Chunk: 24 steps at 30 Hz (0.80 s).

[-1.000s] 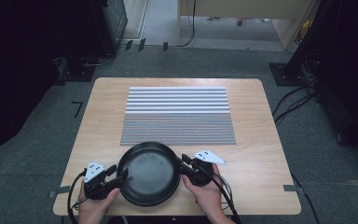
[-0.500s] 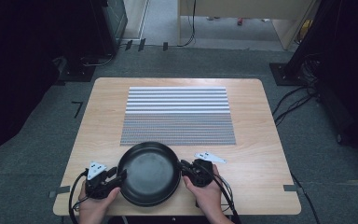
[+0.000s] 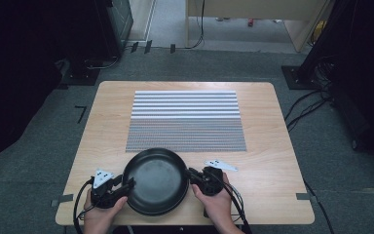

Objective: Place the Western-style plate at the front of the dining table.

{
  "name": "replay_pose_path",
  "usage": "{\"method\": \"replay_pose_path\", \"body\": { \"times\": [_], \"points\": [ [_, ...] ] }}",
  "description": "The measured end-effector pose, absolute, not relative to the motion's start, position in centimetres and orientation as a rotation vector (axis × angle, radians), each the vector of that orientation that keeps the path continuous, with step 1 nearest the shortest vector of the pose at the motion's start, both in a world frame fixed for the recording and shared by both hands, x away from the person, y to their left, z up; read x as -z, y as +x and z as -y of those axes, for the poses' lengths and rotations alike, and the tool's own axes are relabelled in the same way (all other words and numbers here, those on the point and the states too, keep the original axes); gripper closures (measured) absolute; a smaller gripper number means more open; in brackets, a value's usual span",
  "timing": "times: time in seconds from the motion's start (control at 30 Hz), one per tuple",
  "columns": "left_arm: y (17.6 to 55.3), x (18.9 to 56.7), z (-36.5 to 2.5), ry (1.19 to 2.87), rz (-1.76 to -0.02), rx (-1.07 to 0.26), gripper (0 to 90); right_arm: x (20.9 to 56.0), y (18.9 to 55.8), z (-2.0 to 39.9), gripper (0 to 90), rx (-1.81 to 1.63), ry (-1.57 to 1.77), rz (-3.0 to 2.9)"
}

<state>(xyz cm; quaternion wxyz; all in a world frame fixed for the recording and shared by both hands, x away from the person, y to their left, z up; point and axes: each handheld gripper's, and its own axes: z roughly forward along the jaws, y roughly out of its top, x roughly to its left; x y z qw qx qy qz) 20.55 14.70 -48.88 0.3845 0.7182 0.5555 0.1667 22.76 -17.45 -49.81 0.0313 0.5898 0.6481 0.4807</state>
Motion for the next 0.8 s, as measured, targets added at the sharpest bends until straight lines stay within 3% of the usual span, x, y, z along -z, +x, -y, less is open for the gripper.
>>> {"method": "replay_pose_path", "body": {
  "times": [0.2, 0.27, 0.8],
  "points": [
    [20.45, 48.79, -14.56, 1.839, -1.412, -0.445, 54.4, 49.82, 22.72, 17.63, 78.8, -1.498, 1.794, -1.998],
    [20.41, 48.76, -14.59, 1.838, -1.411, -0.451, 55.5, 49.65, 22.60, 17.75, 85.2, -1.537, 1.804, -1.976],
    [20.54, 48.79, -14.92, 1.813, -1.426, -0.426, 58.3, 49.95, 22.65, 17.90, 84.9, -1.582, 1.858, -1.985]
  ]
}}
